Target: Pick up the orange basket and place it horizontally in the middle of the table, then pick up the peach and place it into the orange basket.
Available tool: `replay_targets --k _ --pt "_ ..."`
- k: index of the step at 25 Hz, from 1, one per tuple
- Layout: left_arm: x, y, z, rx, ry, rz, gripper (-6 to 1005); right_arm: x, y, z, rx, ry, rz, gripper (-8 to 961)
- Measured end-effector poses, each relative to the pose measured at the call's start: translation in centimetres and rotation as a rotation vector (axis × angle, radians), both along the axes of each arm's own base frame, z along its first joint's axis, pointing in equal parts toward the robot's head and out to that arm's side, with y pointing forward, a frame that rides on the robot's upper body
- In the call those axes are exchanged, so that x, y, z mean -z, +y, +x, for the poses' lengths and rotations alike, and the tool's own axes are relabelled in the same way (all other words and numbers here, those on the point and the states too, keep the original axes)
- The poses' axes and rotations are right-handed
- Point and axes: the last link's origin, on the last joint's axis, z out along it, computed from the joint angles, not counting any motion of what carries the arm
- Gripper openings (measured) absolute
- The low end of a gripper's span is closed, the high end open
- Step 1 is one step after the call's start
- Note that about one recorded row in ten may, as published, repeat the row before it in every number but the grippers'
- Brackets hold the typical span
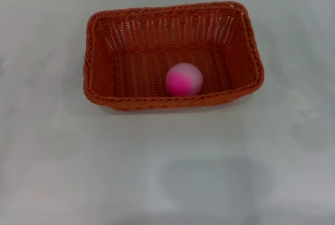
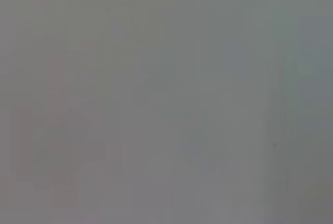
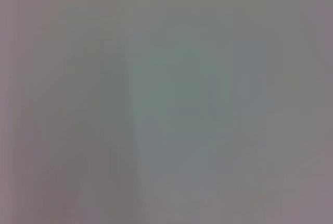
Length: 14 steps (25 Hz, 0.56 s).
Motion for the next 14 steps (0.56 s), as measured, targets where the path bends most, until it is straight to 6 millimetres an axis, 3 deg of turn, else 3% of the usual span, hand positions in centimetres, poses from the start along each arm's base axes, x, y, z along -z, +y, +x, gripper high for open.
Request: replay_targets --k 4,9,14 --pt "-0.08 -0.04 -0.03 -0.001 -0.002 0.005 788 0.01 0.21 0.23 0.018 -0.005 0.001 659" --pt "-0.08 -0.04 -0.03 -0.001 -0.002 0.005 788 -0.17 0.35 0.30 0.024 -0.013 0.017 852" --pt "-0.09 -0.01 -0.02 -0.001 -0.002 0.005 788 -0.45 0.39 0.33 0.025 -0.023 0.042 640"
